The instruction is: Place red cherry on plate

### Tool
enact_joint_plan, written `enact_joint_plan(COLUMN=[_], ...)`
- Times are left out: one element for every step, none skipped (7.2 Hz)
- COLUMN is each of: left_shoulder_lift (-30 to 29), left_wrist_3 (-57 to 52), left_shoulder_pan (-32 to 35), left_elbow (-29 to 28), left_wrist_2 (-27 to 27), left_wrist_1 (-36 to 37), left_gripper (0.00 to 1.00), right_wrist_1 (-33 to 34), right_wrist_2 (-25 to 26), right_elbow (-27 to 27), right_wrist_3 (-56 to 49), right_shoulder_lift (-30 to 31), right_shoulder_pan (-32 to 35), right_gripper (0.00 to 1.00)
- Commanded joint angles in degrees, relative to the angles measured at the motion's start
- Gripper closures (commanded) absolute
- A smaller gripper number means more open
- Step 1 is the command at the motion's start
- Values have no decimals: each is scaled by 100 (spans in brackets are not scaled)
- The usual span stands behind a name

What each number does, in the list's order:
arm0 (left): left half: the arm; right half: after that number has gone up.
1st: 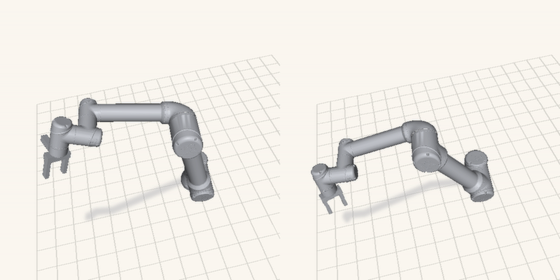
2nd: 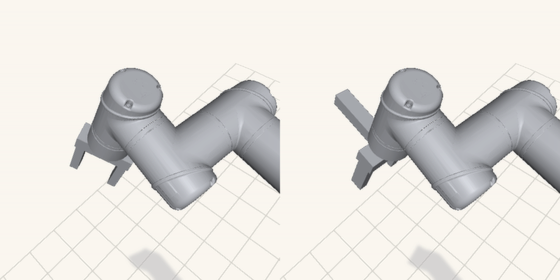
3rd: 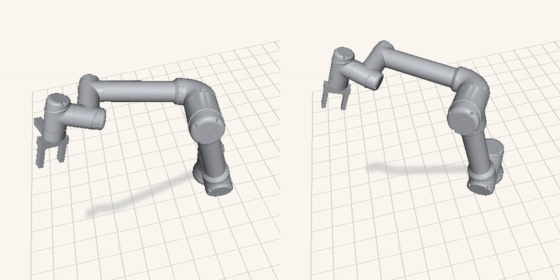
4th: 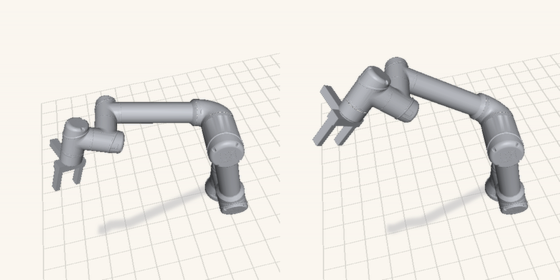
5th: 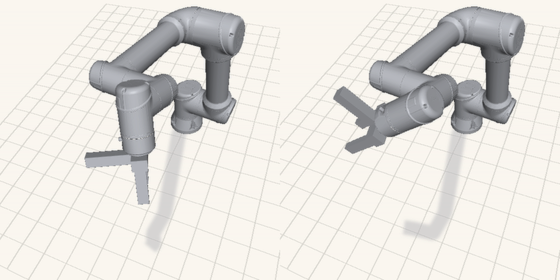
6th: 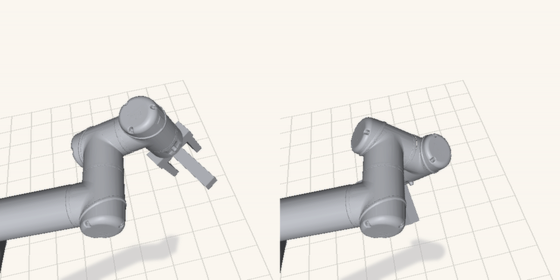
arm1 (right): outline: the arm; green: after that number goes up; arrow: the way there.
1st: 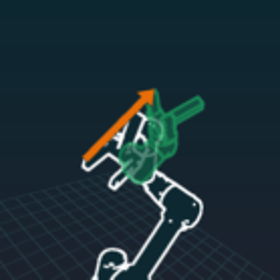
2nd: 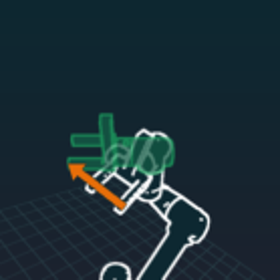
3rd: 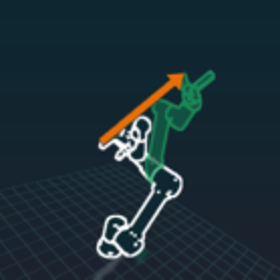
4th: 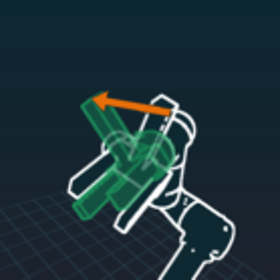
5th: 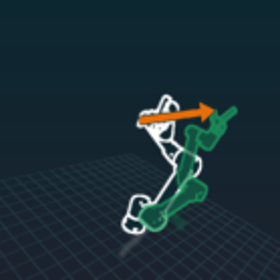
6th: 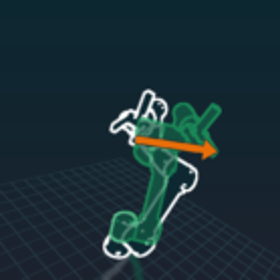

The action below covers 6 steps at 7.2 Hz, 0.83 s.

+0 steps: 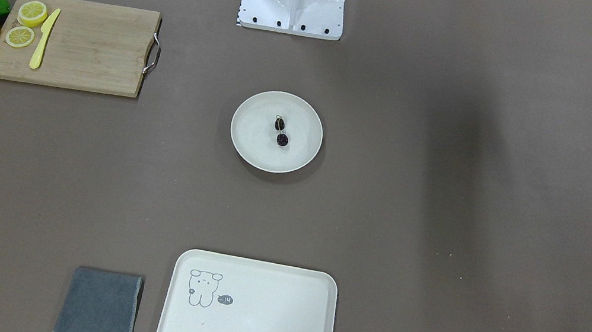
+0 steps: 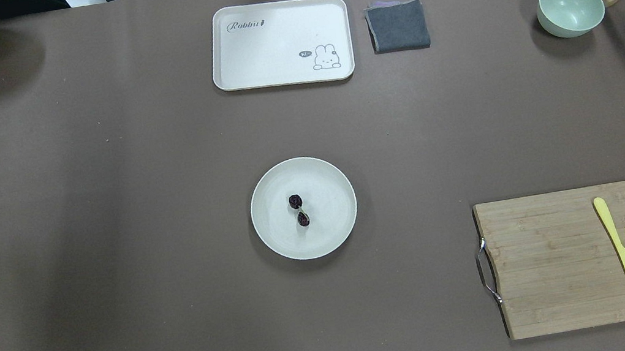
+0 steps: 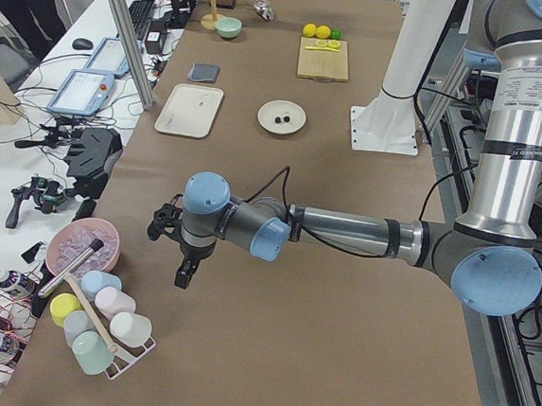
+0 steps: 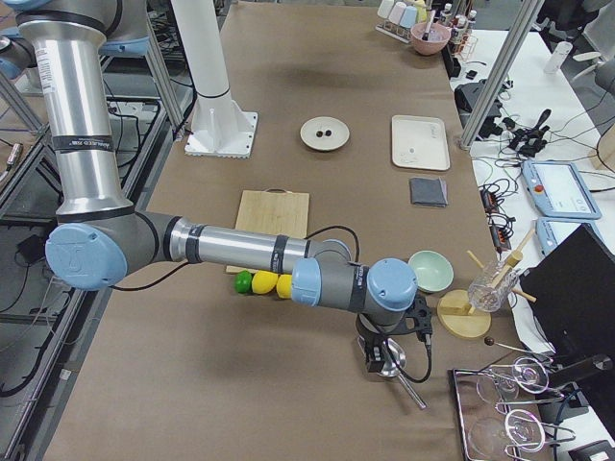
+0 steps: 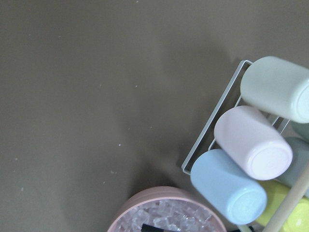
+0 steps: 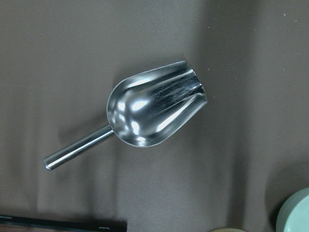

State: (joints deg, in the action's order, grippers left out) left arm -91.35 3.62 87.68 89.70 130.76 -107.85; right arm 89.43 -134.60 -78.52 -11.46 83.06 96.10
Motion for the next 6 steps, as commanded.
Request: enact_joint_plan(left_shoulder_lift=[161,100,56,-75,-15,3], left_wrist_3=[-55,-37,-20,-20,-20,-20], left_shoulder_pan=[293,294,303,303,303,303], left_elbow=[12,12,21,239,484,539], left_wrist_2=[10,2,10,10,2,10], left_wrist_1=[27,36,157,620,790,791], left_gripper=[2,2,2,2,2,2], right_wrist_1=[-13,30,91,397,582,567], right_wrist_2=[-31,-22,-13,48,100,92], right_elbow=[3,-66,-241,-599,-768,-770], right_wrist_3=[64,135,257,572,636,715], right_shoulder_lift=[44,0,-44,-105,-114,-114], right_shoulder_pan=[84,84,84,-3,-143,-206], right_gripper=[0,0,0,0,0,0])
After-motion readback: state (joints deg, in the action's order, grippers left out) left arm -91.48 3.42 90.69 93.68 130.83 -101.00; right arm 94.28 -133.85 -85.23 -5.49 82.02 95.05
